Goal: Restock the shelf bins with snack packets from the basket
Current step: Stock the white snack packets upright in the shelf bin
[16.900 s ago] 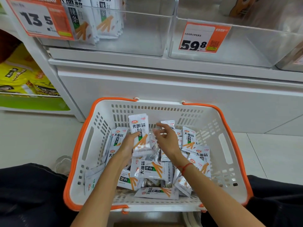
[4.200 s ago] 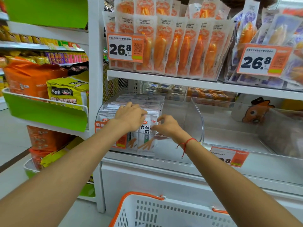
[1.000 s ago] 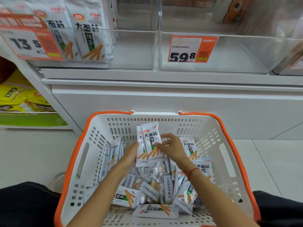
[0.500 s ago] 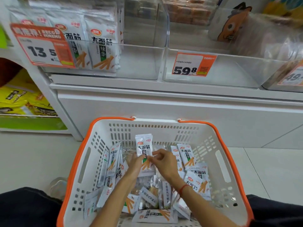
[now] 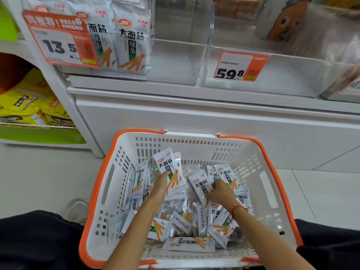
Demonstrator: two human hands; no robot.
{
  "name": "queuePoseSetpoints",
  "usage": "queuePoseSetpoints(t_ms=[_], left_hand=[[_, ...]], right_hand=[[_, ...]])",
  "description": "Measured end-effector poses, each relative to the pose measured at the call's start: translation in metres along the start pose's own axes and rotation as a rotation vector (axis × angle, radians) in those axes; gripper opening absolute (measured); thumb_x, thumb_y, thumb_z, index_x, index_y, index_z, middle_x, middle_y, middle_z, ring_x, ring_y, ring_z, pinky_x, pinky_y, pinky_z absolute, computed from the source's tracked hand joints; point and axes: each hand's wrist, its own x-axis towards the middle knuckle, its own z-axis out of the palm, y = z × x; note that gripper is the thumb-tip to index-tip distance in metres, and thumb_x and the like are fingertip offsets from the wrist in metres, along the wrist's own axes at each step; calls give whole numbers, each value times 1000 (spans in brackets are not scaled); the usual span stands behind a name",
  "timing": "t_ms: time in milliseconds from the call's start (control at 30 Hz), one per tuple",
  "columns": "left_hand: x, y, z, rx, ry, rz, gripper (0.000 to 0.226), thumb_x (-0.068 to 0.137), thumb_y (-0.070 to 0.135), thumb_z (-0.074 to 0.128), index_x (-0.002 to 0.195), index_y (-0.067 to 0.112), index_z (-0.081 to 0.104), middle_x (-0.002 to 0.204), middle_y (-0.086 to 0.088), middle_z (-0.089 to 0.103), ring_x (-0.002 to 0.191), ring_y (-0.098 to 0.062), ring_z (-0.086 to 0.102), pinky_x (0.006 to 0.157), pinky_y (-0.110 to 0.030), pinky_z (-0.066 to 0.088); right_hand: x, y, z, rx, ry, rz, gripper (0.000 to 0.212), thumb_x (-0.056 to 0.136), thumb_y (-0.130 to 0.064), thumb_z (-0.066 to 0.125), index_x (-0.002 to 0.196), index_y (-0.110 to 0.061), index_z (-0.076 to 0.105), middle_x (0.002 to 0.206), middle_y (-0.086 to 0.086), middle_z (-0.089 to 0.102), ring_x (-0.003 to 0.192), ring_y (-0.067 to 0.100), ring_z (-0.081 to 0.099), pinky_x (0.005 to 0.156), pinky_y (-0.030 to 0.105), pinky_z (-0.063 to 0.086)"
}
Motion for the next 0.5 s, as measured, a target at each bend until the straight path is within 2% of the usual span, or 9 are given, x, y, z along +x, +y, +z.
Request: queuePoseSetpoints(t_ms=[67,133,200,233,267,300,333,400,500], left_hand=[[-3,4,-3,70,-4,-11,24,100,13,40,115,4,58,86,-10,64,72,-21,59,70,-34,49],[-3,4,-5,165,-6,-10,26,100,12,41,122,4,53,92,-10,64,74,-21,60,68,-34,49],[-7,3,-5,234,8,-7,37,99,16,42,135,6,40,116,-13,61,97,-26,61,84,-39,49],[-3,1,-5,248,20,-12,45,99,17,42,141,6,32,130,-15,53,110,-29,56,92,-40,45],[-4,0,-3,241,32,-20,48,99,17,42,143,5,29,135,-17,48,116,-30,51,93,-39,42],[-5,0,-2,208,32,-11,44,99,16,41,140,4,32,133,-19,49,115,-31,51,89,-37,41],[-7,1,0,165,44,-10,36,99,15,39,133,5,39,127,-22,51,109,-31,52,85,-37,40],[-2,0,4,76,55,7,24,97,23,40,112,8,49,119,-23,53,102,-29,51,84,-38,41],[33,-23,4,-38,82,6,53,78,45,44,115,8,57,126,-21,54,113,-35,53,101,-51,41]], right_hand=[[2,-3,-5,191,42,-60,17,87,-11,58,92,-13,42,74,-2,49,63,13,48,53,22,36],[0,-11,-16,549,95,-134,19,92,-10,57,107,-6,46,78,3,60,57,9,55,48,20,42],[-2,-23,-26,938,102,-149,24,92,-9,59,113,-2,49,79,9,65,54,7,61,50,20,49],[-2,-30,-30,1037,72,-136,24,91,-10,61,112,-4,52,81,10,66,56,7,63,54,20,51],[-5,-38,-33,1068,13,-129,22,89,-11,64,109,-6,55,85,11,68,61,10,64,58,23,53],[-8,-45,-32,1042,-48,-131,20,88,-11,65,105,-7,56,89,11,68,64,11,65,61,25,54],[-11,-51,-29,989,-89,-145,20,86,-11,67,102,-8,56,90,11,67,67,13,66,60,25,55],[-17,-59,-16,880,-50,-162,23,82,-15,73,98,-8,58,90,9,65,73,19,67,64,30,57],[-28,-64,4,785,120,-164,20,80,-23,75,92,-12,64,78,4,66,68,15,63,62,29,53]])
